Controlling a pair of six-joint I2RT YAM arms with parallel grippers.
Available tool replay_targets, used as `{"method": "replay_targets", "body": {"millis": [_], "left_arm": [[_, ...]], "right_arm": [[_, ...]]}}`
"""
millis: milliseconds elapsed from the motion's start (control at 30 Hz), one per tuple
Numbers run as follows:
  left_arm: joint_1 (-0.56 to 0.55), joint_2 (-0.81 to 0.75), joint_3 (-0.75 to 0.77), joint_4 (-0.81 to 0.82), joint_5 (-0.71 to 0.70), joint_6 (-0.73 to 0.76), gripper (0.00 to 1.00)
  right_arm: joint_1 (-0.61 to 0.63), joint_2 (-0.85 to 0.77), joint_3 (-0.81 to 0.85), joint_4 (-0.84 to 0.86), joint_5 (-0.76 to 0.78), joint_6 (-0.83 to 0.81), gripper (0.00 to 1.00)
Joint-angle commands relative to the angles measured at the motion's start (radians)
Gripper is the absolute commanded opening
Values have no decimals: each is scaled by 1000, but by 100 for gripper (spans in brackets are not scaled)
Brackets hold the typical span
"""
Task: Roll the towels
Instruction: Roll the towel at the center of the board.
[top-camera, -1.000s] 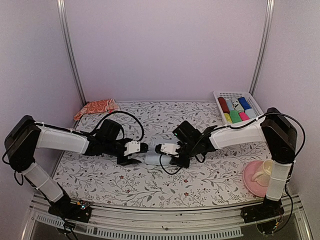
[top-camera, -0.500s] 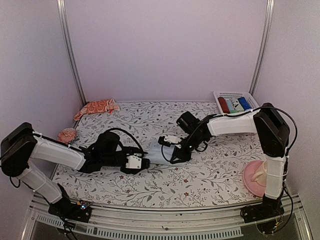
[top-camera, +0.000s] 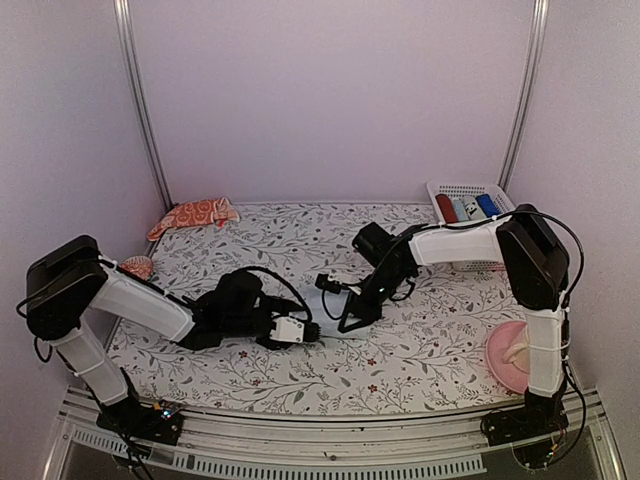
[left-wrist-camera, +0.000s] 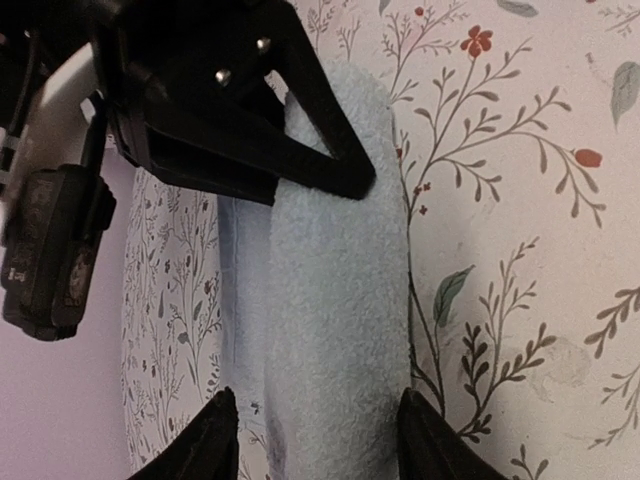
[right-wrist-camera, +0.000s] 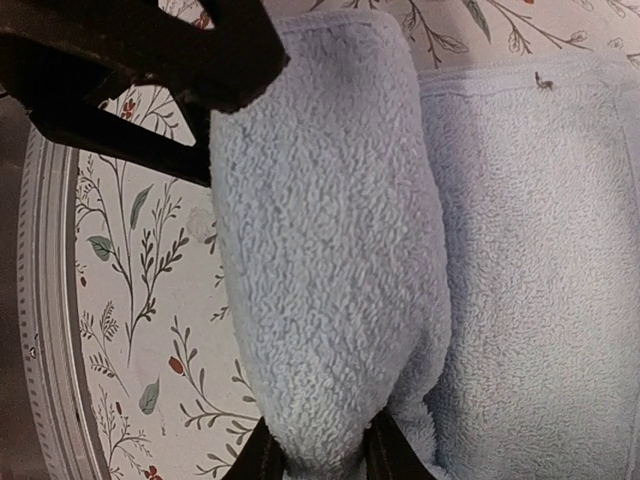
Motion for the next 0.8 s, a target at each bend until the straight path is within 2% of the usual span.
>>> {"method": "replay_targets", "body": {"millis": [0, 100, 200, 300, 400, 767], "left_arm": [[-12, 16, 50, -19, -23, -30, 54], [-11, 23, 71, -79, -11, -40, 45], [-10, 23, 97, -169, 13, -45, 29], [-3, 29, 151, -331, 60, -63, 13], [15, 50, 214, -465, 109, -100, 1], [152, 147, 449, -799, 328, -227, 0]], "right_arm": [[6, 47, 8, -76, -52, -17, 24], [6, 52, 10, -80, -57, -20, 24], [6, 53, 11, -82, -45, -18, 24], [4, 50, 14, -82, -25, -15, 26], [1, 44, 22, -82, -4, -10, 29], [-3, -78, -48, -7, 104, -21, 51]]}}
